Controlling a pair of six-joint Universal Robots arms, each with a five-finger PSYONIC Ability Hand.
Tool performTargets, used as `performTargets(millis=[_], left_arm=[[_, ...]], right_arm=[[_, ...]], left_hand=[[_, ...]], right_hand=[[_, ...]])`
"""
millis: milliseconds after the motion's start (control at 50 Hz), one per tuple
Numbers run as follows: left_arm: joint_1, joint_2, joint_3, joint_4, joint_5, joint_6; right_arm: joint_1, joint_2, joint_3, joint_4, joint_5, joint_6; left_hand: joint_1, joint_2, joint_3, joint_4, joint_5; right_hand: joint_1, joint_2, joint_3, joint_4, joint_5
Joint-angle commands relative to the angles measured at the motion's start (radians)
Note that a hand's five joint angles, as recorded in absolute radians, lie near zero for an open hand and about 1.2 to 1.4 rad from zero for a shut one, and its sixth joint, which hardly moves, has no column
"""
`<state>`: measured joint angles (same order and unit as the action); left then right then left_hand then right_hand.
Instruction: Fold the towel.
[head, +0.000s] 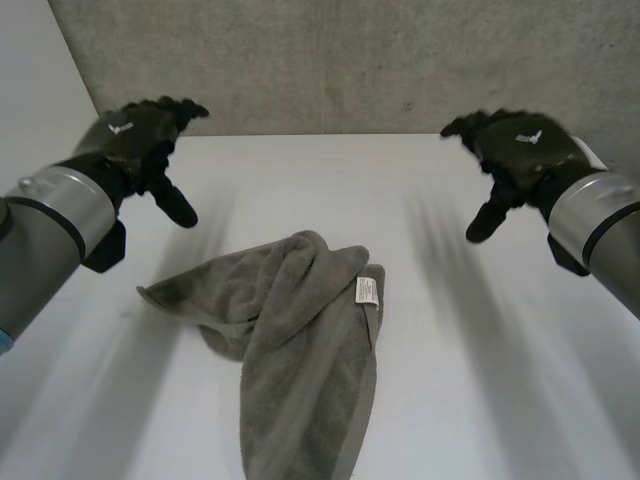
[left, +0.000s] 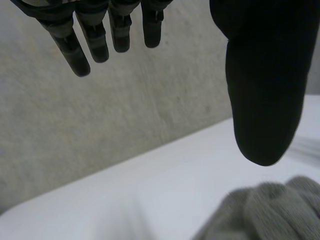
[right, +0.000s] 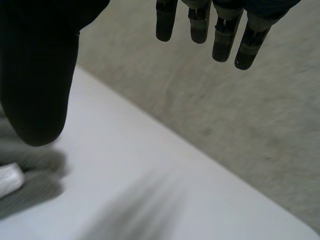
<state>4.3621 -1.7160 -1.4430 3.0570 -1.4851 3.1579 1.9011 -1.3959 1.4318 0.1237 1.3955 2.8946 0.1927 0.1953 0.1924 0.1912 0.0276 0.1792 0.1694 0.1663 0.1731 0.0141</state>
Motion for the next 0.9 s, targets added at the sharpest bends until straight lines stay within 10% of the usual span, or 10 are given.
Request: performTargets(millis=[20,460,900], left_arm=[[0.001,-0.03,-0.094,-0.035,0.051,0.113],[0.1,-0.16,-0.378,0.17,0.135,0.286],[0.099,-0.3,-0.346,0.408,0.132,0.287]], right_arm=[[0.031,0.075,-0.005,0.154,-0.082,-0.101],[0.32,0.224,0.122,0.017,-0.22,-0.038],[0.463,0.299,0.183,-0.064,-0.36,-0.185]], left_hand=[[0.173,0.171,0.174,0.175,0.164],[0.297,0.294,0.297,0.298,0.287],[1.204,1.201,1.204,1.205,1.194]], right_hand=[[0.038,0.047,0.051,0.044,0.028],[0.05,0.059,0.062,0.056,0.04],[0.249,0.259,0.262,0.255,0.24]])
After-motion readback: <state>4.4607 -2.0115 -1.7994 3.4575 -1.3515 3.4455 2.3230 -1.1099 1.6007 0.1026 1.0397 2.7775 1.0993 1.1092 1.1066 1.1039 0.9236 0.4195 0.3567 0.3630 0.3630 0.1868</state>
